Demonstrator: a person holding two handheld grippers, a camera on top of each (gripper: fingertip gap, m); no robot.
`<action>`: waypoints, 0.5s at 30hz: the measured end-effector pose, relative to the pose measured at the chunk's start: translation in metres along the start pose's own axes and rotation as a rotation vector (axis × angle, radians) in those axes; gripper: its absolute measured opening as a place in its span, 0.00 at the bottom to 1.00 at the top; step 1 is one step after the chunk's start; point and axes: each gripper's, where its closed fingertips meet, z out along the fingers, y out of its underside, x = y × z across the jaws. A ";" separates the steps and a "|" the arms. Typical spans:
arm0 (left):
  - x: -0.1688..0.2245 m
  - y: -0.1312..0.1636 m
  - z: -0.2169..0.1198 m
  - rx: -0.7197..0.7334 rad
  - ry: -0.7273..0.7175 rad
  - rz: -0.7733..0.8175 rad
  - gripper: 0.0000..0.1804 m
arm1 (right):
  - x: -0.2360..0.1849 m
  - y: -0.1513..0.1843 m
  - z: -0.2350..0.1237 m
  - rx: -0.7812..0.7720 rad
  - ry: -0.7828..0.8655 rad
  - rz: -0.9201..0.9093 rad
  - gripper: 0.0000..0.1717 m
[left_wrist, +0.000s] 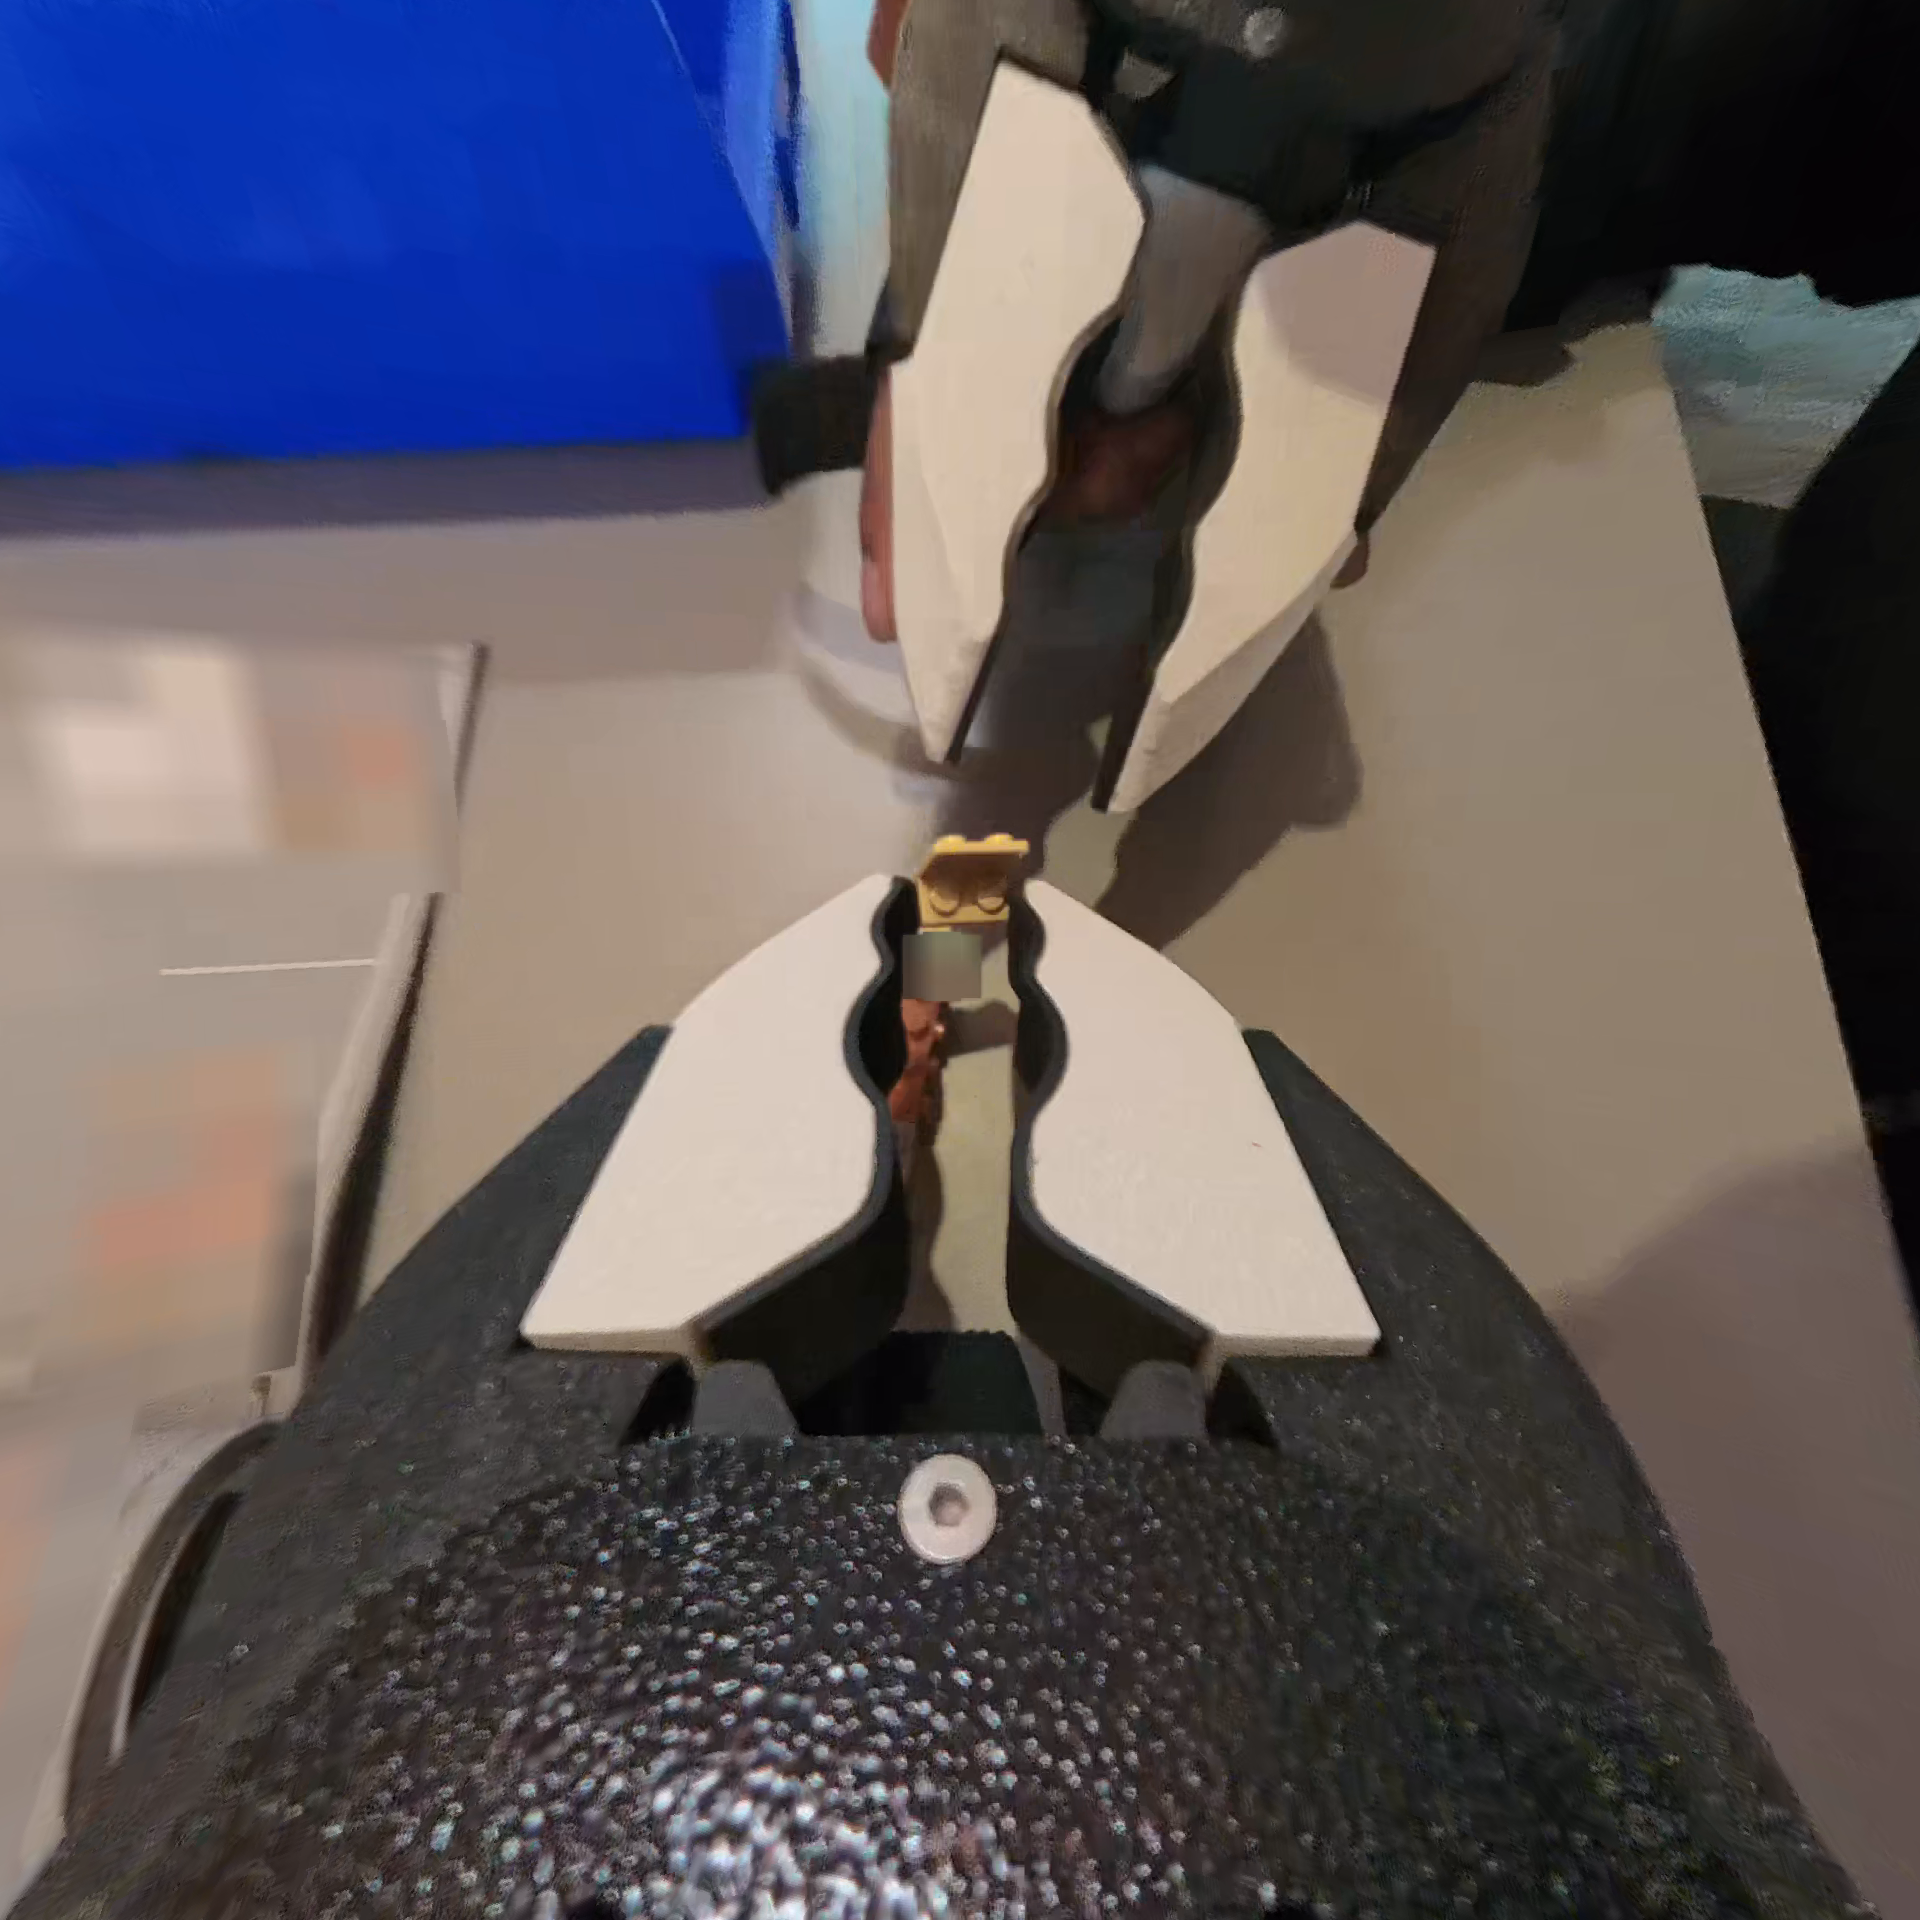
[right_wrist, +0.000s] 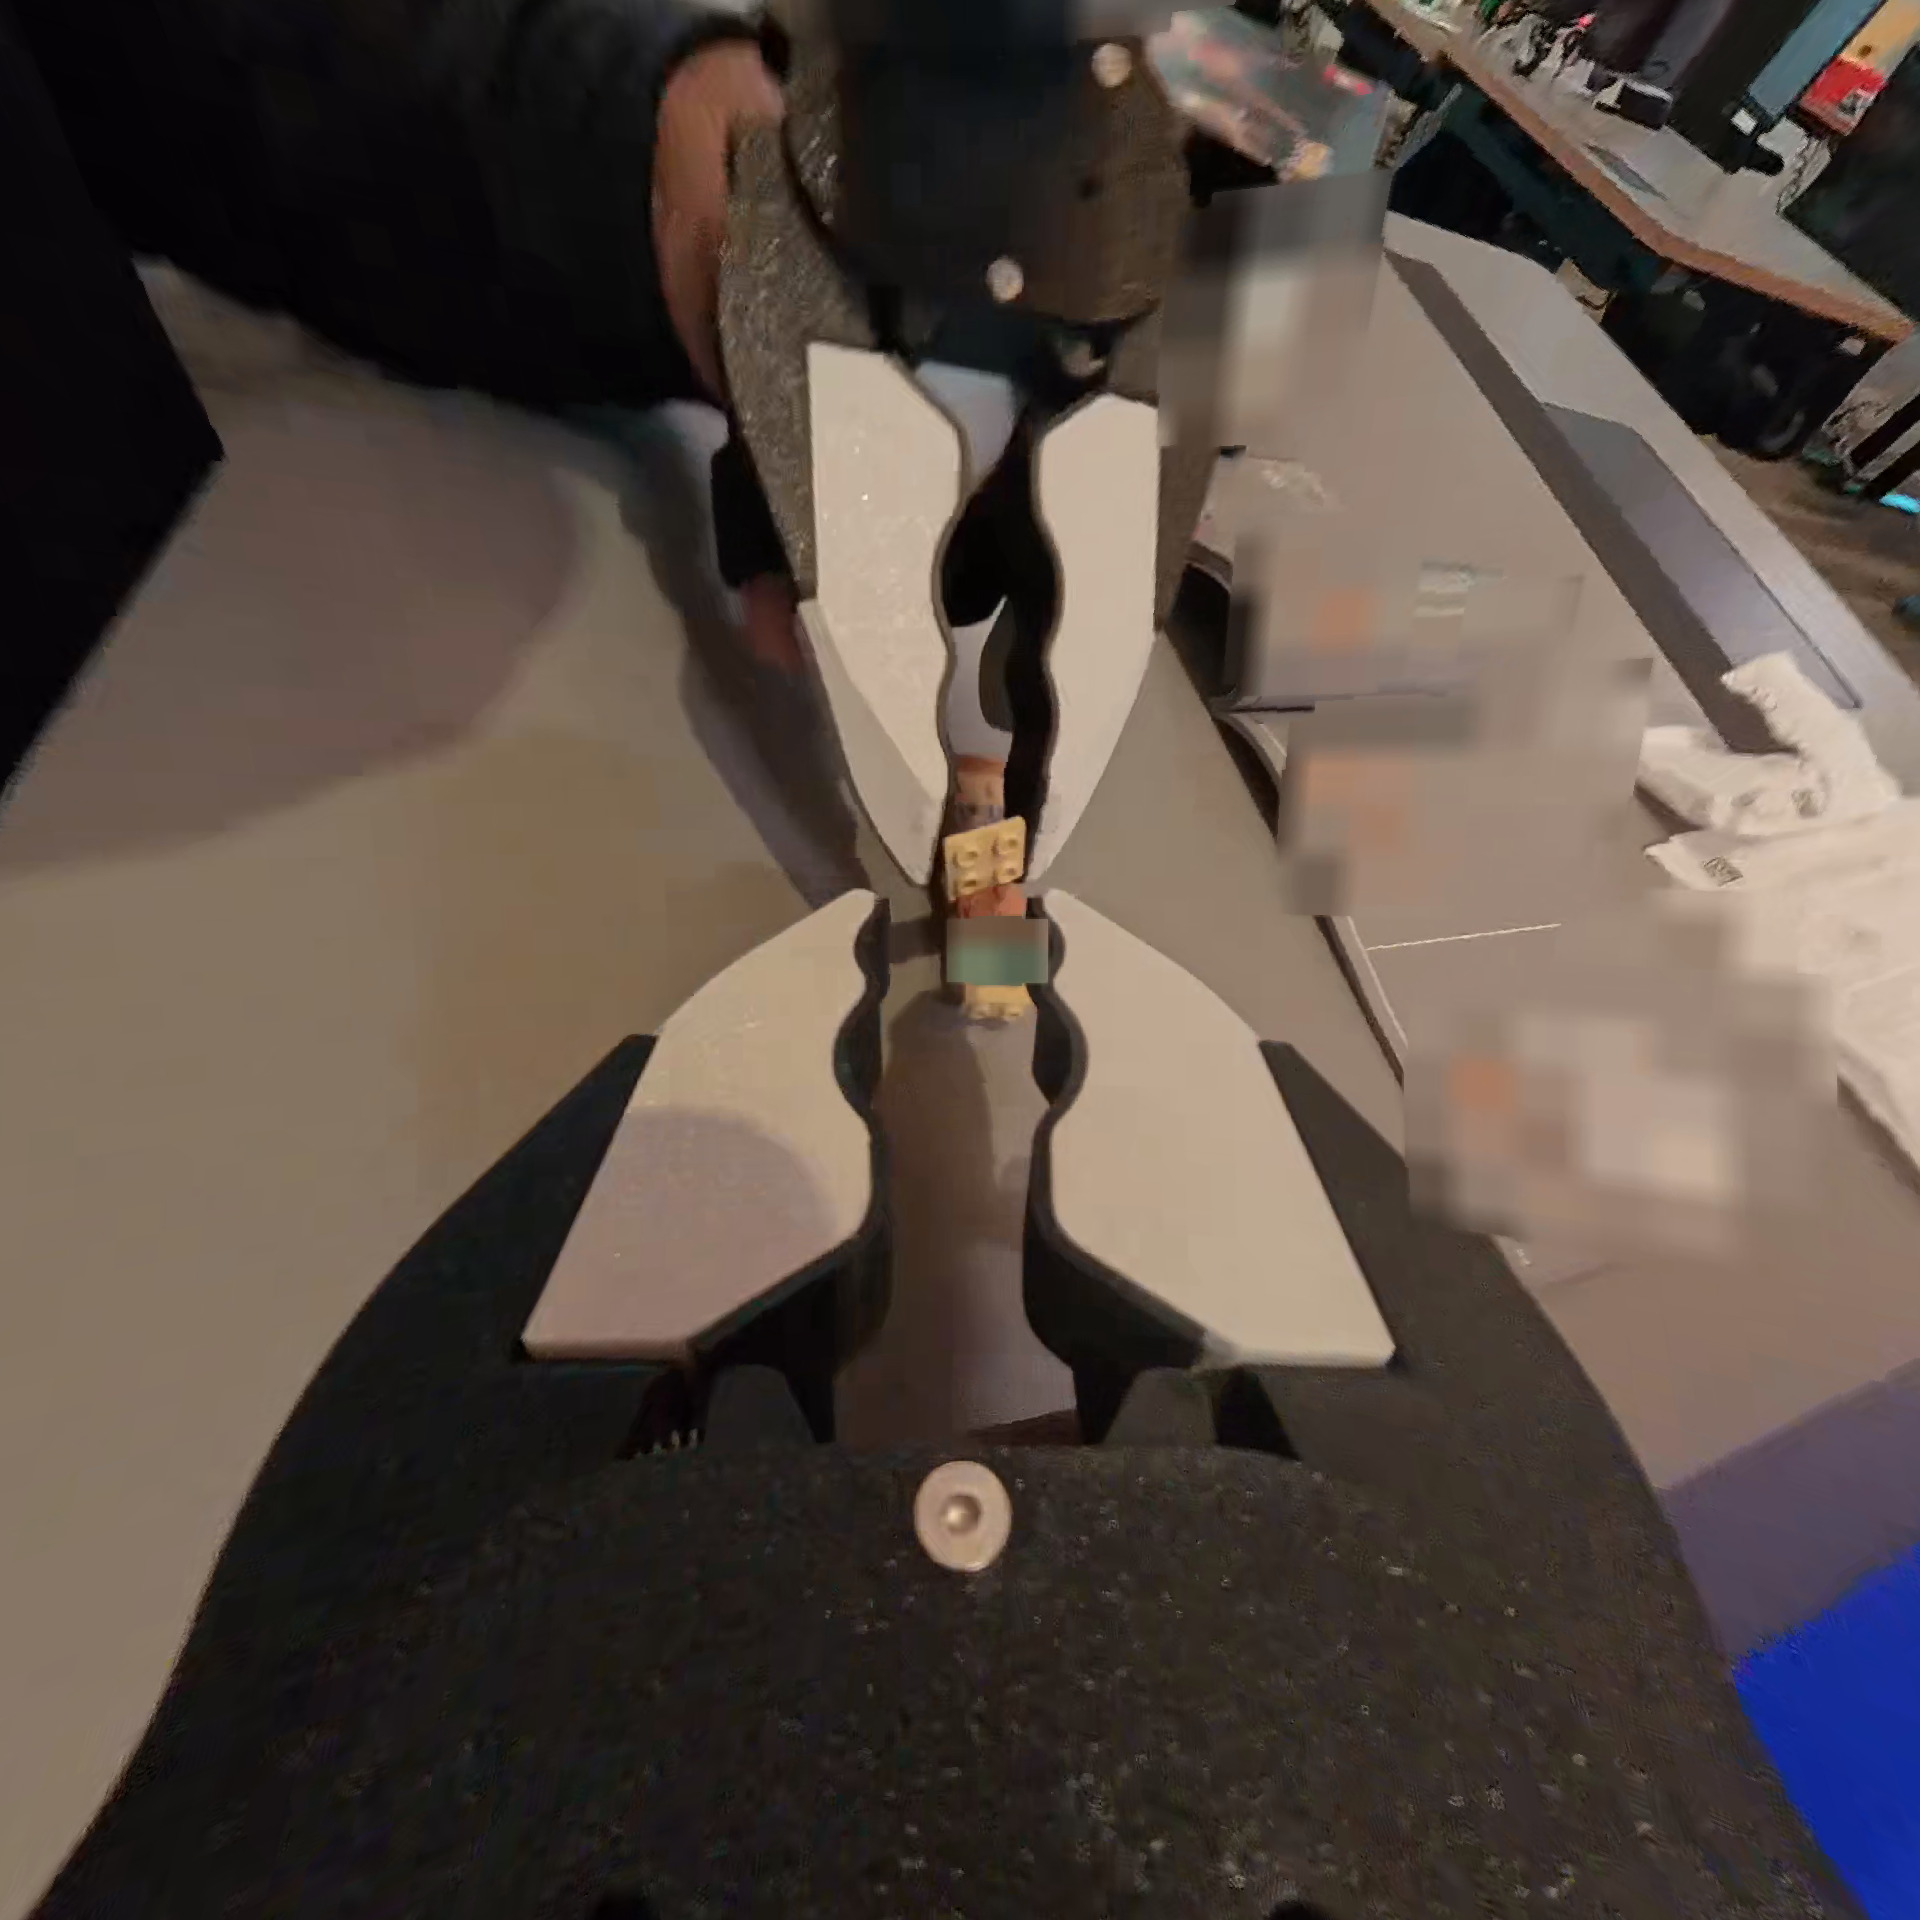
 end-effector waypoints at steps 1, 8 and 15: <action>0.002 0.004 0.001 -0.024 0.016 -0.008 0.09 | -0.002 0.003 0.002 -0.018 0.001 -0.032 0.14; 0.015 0.014 0.006 -0.122 0.047 0.038 0.09 | -0.012 0.003 0.009 -0.035 -0.058 -0.044 0.14; 0.023 0.016 0.008 -0.150 0.070 0.072 0.09 | -0.022 0.006 0.013 -0.058 -0.104 -0.060 0.13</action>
